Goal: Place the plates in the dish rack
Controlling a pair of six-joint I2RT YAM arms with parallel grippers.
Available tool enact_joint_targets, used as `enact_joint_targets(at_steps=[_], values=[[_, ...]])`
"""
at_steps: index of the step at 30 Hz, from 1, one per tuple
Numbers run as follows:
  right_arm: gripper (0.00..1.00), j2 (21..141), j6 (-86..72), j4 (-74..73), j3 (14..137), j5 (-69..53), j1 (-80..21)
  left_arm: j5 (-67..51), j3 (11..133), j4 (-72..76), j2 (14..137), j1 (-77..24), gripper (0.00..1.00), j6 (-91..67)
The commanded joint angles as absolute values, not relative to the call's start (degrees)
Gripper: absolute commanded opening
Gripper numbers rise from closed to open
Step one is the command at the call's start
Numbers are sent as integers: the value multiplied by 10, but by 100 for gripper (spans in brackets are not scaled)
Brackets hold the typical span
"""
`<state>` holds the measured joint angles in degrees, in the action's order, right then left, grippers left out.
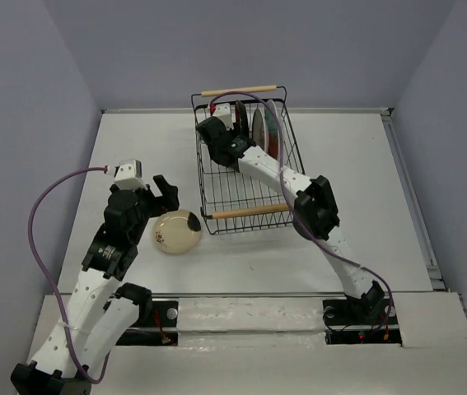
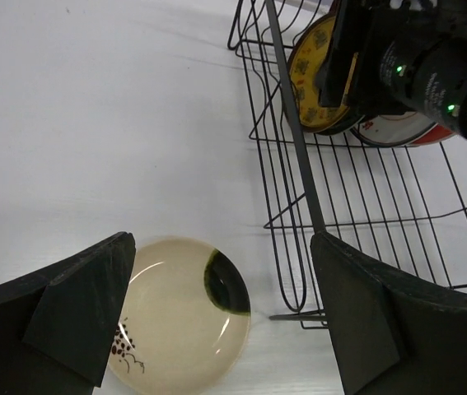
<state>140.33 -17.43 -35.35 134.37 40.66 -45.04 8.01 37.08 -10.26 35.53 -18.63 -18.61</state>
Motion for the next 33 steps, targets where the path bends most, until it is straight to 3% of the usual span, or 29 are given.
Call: enact_joint_targets(at_steps=[1, 7, 10, 15, 19, 24, 33], values=[[66, 1324, -167, -323, 1360, 357, -450, 82, 380, -98, 369, -187, 99, -204], [66, 1244, -150, -311, 1301, 279, -468, 37, 385, -144, 430, -171, 99, -237], [66, 1193, -144, -308, 1264, 234, -483, -37, 368, -166, 449, -106, 99, -266], [66, 1086, -142, -283, 1150, 186, -497, -62, 360, -204, 473, -50, 98, -339], [65, 1002, -142, -251, 1056, 181, -497, -7, 354, -257, 523, -36, 88, -396], [65, 920, -138, -217, 984, 175, -497, 33, 357, -275, 578, -31, 84, -411], [64, 871, -122, -195, 917, 196, -497, 89, 342, -253, 613, -25, 74, -435]])
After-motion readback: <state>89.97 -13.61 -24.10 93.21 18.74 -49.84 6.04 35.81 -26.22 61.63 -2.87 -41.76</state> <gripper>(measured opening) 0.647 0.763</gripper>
